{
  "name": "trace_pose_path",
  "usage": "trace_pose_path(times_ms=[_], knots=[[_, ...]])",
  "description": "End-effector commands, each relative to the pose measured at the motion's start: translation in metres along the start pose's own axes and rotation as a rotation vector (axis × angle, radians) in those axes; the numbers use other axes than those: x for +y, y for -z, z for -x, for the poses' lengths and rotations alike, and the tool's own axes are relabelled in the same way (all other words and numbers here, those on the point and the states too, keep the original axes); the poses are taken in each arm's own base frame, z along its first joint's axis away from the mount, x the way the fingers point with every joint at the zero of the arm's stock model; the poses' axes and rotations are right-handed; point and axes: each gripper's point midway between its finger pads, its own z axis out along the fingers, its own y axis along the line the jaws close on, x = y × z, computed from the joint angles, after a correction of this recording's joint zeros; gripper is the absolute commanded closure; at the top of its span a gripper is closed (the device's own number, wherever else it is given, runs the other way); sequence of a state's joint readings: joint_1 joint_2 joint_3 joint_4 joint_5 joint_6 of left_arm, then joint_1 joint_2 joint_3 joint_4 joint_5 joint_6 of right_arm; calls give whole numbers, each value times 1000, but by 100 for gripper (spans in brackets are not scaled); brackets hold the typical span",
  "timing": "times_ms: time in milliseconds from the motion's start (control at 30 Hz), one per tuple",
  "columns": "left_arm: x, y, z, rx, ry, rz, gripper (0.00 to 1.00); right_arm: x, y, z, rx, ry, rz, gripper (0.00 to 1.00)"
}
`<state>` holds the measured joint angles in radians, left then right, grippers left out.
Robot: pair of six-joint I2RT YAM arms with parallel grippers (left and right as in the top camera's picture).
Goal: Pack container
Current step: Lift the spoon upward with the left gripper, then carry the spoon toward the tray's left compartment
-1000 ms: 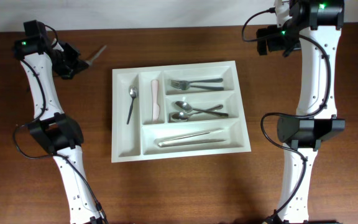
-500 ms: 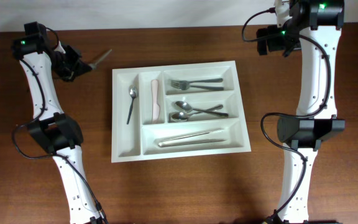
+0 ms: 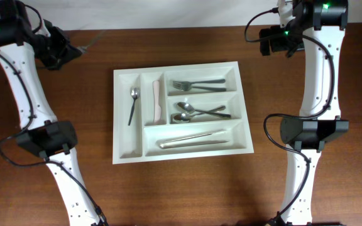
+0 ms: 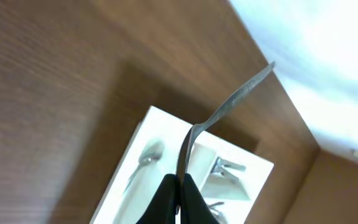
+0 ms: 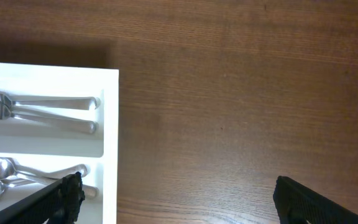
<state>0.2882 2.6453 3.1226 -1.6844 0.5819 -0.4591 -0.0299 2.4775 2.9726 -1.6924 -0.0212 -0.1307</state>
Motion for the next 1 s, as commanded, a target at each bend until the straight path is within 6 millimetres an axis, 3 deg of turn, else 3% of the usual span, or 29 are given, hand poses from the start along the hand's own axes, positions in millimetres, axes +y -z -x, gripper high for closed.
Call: trace_pose_path(times_ms=[0, 133, 333, 633, 967], knots=[[-26, 29, -7, -67, -88, -6, 98, 4, 18, 4, -36, 3, 9, 1], [-34, 39, -11, -136, -93, 78, 98, 4, 18, 4, -36, 3, 9, 1], [-30, 32, -11, -212, -141, 244, 98, 4, 18, 3, -36, 3, 9, 1], [-64, 30, -36, -297, -256, 364, 98, 4, 18, 4, -36, 3, 9, 1], [-87, 20, -57, -295, -97, 292, 98, 4, 18, 4, -36, 3, 9, 1]])
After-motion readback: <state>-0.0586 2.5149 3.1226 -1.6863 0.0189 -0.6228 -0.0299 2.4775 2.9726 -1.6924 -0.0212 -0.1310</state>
